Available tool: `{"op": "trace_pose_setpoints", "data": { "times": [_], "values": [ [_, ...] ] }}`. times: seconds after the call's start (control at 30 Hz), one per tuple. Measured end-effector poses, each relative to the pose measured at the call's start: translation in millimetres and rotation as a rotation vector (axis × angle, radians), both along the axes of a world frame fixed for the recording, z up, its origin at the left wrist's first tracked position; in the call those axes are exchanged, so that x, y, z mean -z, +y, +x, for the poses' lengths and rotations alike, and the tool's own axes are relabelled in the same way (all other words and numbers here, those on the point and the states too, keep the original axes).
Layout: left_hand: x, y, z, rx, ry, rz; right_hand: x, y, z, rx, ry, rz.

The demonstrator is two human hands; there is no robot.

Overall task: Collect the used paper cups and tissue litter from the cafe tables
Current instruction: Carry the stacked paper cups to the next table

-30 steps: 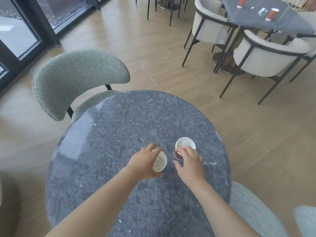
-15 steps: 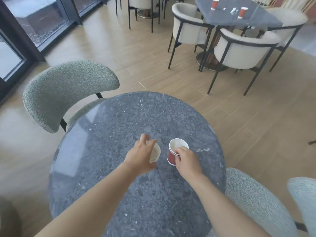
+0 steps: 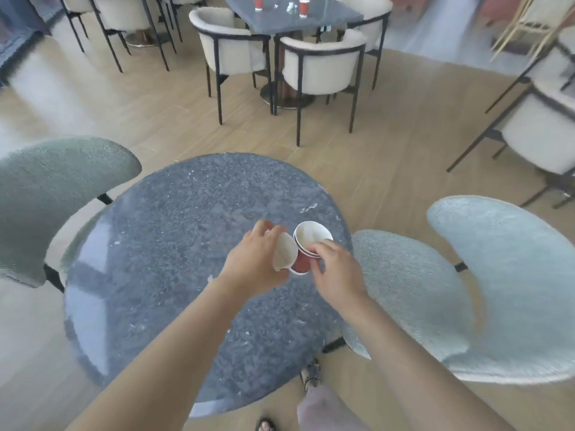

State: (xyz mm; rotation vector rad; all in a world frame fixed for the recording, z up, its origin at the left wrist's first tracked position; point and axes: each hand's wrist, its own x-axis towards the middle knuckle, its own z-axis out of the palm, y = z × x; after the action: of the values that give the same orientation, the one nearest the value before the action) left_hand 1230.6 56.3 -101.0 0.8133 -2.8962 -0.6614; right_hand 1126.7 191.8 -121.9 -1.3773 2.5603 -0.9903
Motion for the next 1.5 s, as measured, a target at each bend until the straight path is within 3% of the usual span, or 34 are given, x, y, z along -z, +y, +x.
{"op": "trace_pose_setpoints", "data": {
  "times": [0.47,0.97,1.23,1.5],
  "values": [
    [-15.9,187.4,-105.6,0.352,0.048,0.133,-12.6,224.1,-34.7,0.414,0.067,-0.087],
    [-13.2,571.9,-292.2,0.731,0.093,0.218,-17.3,610.6,-167.4,0.809,0.062,-0.064],
    [-3.7,680.6,-392.6,0.883,0.103,0.193,-10.7,715.6,-237.1,0.945,0.060,-0.073],
    [19.0,748.7,-543.8,0.956,0.120,0.281,-6.2,790.1,-377.6,0.977,0.087,0.028]
  ]
}}
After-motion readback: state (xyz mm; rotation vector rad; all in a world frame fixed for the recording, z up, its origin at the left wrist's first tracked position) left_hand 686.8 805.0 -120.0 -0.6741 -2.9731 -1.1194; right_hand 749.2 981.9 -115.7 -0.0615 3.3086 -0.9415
